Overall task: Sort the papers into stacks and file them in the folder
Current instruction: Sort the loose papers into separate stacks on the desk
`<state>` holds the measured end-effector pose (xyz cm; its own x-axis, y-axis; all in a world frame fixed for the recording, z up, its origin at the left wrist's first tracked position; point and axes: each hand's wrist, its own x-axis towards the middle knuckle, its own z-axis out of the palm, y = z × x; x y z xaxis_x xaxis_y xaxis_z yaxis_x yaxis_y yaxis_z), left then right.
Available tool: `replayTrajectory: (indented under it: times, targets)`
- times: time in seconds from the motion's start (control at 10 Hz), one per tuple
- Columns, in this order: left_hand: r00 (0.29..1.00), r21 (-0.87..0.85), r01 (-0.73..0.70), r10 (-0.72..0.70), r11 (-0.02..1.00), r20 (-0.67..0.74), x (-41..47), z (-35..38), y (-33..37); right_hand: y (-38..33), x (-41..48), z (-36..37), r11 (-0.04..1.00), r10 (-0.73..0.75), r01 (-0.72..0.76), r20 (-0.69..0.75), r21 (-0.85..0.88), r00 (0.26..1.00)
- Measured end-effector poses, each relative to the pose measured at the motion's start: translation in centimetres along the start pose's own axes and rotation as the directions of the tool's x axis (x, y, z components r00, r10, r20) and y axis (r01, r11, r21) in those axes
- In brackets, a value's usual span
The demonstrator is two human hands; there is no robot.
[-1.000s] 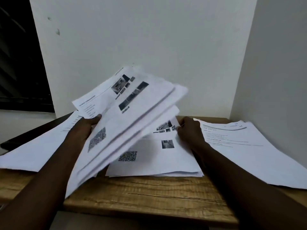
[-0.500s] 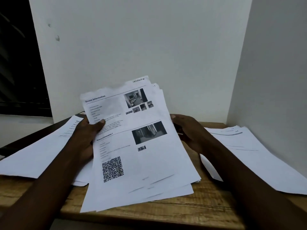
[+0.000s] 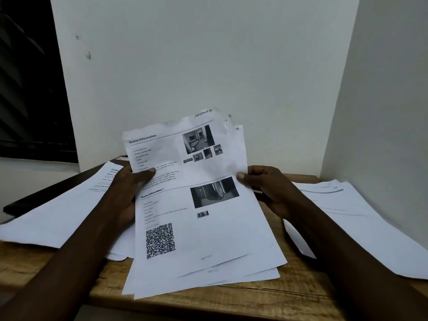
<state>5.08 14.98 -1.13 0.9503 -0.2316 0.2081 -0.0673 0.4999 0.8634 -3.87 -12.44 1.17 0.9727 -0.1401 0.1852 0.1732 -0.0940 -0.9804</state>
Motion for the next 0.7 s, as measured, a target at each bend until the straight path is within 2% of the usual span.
replayTrajectory:
  times: [0.3, 0.4, 0.5, 0.6, 0.7]
  targets:
    - [0.999, -0.011, 0.029, -0.029, 1.0, -0.026, 0.1, -0.1, 0.0, -0.3, -0.1, -0.2, 0.998, -0.041, 0.046, -0.108, 0.048, 0.993]
    - [0.998, 0.006, 0.036, -0.036, 0.999, -0.049, 0.3, -0.3, -0.1, -0.2, 0.2, -0.3, 0.988, -0.054, 0.074, -0.147, 0.134, 0.988]
    - [0.996, 0.001, 0.027, -0.027, 1.0, -0.086, 0.1, -0.4, -0.1, 0.4, 1.4, -1.7, 0.99, -0.101, 0.131, -0.362, 0.06, 0.927]
    - [0.997, 0.001, 0.02, -0.02, 1.0, -0.075, -0.3, -0.2, 0.1, 1.0, 2.5, -4.0, 0.987, -0.067, 0.141, -0.588, 0.081, 0.806]
    - [0.985, 0.013, 0.09, -0.087, 0.996, -0.148, -1.7, 0.6, 1.4, 2.2, 2.9, -5.1, 0.994, 0.023, 0.045, -0.59, 0.1, 0.807]
